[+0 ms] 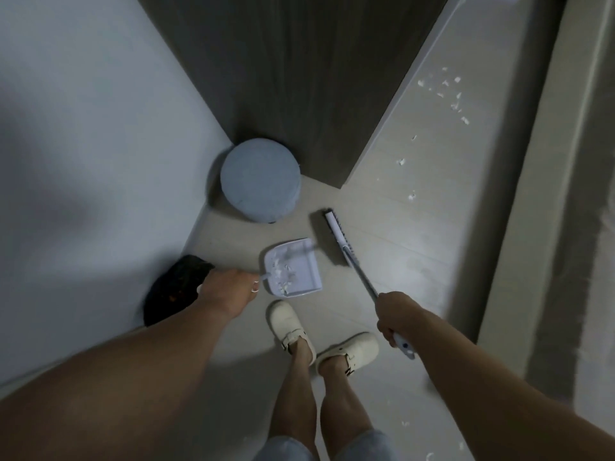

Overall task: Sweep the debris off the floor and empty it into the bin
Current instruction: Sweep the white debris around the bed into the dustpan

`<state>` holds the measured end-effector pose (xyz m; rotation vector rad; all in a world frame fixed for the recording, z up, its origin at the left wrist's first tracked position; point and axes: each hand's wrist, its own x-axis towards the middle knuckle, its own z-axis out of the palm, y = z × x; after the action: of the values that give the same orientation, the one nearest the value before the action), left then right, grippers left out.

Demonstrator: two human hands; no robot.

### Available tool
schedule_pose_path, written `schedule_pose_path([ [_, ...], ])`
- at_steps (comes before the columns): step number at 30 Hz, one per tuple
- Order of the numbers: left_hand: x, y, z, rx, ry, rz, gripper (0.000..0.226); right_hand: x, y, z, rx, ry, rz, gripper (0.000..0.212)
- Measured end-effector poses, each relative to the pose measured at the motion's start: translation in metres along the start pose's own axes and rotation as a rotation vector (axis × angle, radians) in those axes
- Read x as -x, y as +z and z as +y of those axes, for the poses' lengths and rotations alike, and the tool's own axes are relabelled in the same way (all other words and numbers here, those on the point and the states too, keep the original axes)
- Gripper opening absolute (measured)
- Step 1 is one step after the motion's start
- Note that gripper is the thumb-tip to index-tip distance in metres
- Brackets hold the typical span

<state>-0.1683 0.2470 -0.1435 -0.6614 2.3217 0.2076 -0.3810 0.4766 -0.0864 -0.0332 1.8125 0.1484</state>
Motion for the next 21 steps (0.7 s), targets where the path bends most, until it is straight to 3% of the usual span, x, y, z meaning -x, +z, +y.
schedule_pose_path([
  [1, -0.001, -0.001, 0.001, -0.016, 0.012, 0.009, 0.031, -0.003, 0.004, -0.005, 0.093, 0.004, -0.056, 0.035],
  [4, -0.001, -0.002, -0.001, -0.035, 0.024, 0.034, 0.025, -0.005, 0.02, -0.015, -0.275, -0.015, -0.166, 0.03],
  [7, 0.0, -0.006, -0.003, -0.036, 0.016, 0.012, 0.023, 0.006, 0.025, -0.016, -0.737, 0.196, -0.216, 0.024],
  [13, 0.001, -0.036, 0.005, 0.034, 0.043, 0.034, 0.026, 0.025, -0.037, 0.001, -0.829, 0.231, -0.226, 0.012],
  [21, -0.009, -0.086, 0.057, 0.161, 0.074, 0.041, 0.026, 0.047, -0.109, 0.044, -1.028, 0.159, 0.023, 0.018],
])
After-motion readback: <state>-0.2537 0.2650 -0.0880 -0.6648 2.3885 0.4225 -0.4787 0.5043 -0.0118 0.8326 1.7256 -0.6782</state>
